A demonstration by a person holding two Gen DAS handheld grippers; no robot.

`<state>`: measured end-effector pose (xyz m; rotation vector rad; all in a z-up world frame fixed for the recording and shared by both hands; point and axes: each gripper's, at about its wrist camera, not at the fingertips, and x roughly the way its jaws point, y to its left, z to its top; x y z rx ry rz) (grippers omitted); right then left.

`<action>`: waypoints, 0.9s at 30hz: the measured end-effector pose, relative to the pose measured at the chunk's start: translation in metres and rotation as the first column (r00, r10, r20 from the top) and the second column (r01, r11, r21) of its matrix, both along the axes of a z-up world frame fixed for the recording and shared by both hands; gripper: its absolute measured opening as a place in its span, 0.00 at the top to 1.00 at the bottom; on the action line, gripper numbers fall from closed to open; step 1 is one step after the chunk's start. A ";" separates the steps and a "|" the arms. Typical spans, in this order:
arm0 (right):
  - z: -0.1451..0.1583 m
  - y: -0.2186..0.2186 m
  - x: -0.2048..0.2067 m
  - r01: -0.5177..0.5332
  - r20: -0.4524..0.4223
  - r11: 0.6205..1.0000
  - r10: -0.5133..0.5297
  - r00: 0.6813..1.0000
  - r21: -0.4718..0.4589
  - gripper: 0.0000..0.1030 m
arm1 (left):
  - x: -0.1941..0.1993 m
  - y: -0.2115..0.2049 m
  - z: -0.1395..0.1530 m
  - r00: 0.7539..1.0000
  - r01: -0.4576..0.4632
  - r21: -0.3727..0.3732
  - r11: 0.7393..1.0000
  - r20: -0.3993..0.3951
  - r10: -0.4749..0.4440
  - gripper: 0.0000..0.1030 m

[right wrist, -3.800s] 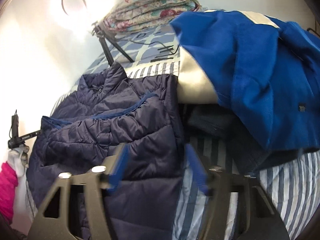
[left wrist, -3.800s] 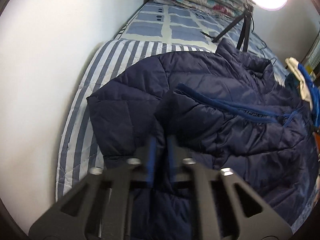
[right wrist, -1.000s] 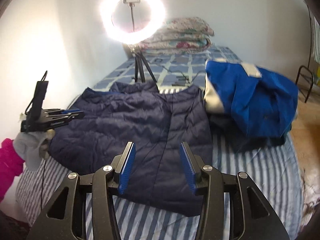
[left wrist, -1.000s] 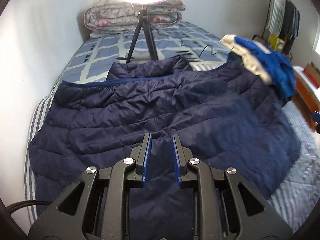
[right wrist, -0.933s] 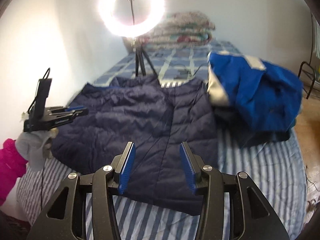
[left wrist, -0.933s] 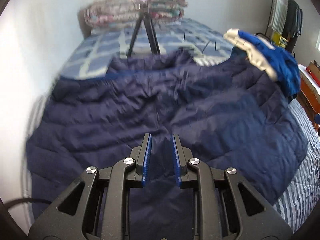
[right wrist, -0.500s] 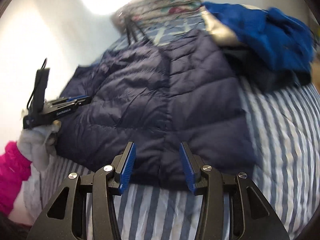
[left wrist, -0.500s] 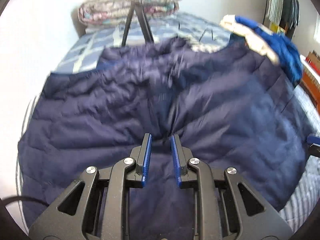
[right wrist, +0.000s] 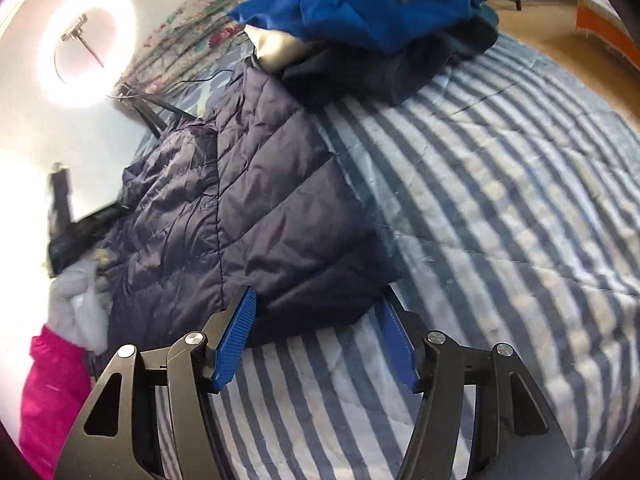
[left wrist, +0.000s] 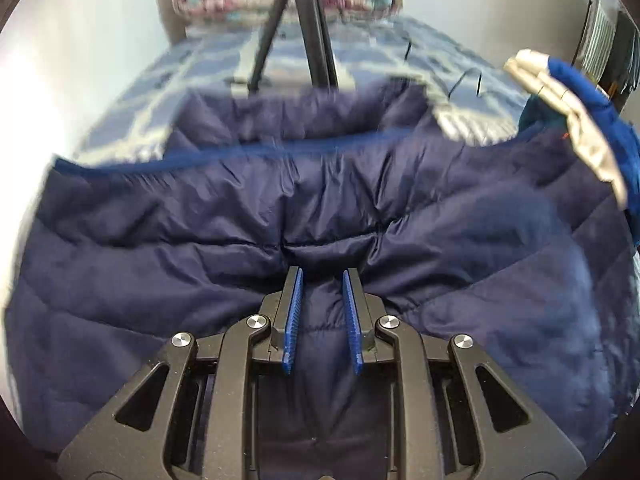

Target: Fold large clothes

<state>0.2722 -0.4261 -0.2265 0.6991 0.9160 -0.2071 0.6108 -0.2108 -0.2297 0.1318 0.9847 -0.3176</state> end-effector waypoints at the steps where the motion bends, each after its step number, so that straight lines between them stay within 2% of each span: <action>1: -0.004 -0.001 0.003 0.008 0.000 1.000 -0.008 1.000 0.020 0.41 | 0.000 0.002 0.000 1.000 -0.005 -0.006 1.000 0.005 0.005 0.81; 4: -0.013 -0.005 0.004 0.056 0.009 0.996 -0.057 0.998 0.075 0.40 | -0.006 0.011 0.015 0.999 -0.013 -0.015 1.000 0.031 0.014 0.81; 6: -0.015 -0.006 0.005 0.066 0.026 0.995 -0.068 0.997 0.072 0.40 | -0.025 0.023 0.038 0.997 -0.004 -0.022 1.000 0.083 0.005 0.81; 9: -0.015 -0.003 0.014 0.072 0.053 0.995 -0.076 0.996 0.072 0.40 | -0.074 0.041 0.064 0.993 0.054 -0.067 0.996 0.111 -0.046 0.81; 11: -0.017 -0.004 0.017 0.089 0.071 0.993 -0.094 0.993 0.080 0.41 | -0.102 0.048 0.069 0.992 0.070 -0.079 0.994 0.111 -0.061 0.81; 13: -0.015 -0.003 0.020 0.102 0.083 0.991 -0.109 0.991 0.083 0.57 | -0.130 0.050 0.064 0.993 0.088 -0.097 0.991 0.083 -0.080 0.81; 14: -0.014 -0.002 0.022 0.094 0.088 0.992 -0.101 0.991 0.081 0.72 | -0.140 0.049 0.059 0.994 0.092 -0.097 0.991 0.071 -0.085 0.81; 15: -0.011 0.000 0.024 0.080 0.093 0.994 -0.087 0.992 0.074 0.80 | -0.151 0.046 0.050 0.993 0.100 -0.080 0.992 0.065 -0.095 0.81; 17: -0.001 0.006 0.026 0.061 0.104 0.998 -0.063 0.993 0.023 0.87 | -0.162 0.037 0.034 0.993 0.109 -0.054 0.993 0.044 -0.107 0.81; 19: 0.015 0.015 0.028 0.042 0.122 0.998 -0.037 0.992 -0.035 0.90 | -0.165 0.033 0.012 0.996 0.085 -0.056 0.995 0.006 -0.084 0.81; 22: 0.036 0.029 0.033 0.016 0.145 0.994 0.000 0.989 -0.109 0.91 | -0.167 0.035 0.008 0.997 0.080 -0.060 0.995 0.008 -0.080 0.81; 24: 0.052 0.040 0.036 -0.005 0.154 0.987 0.030 0.988 -0.160 0.92 | -0.169 0.046 0.021 0.998 0.030 -0.111 0.993 -0.050 -0.035 0.81; 27: 0.074 0.056 0.041 -0.042 0.170 0.974 0.081 0.982 -0.222 0.93 | -0.194 0.065 0.055 0.999 0.046 -0.138 0.989 -0.019 -0.049 0.81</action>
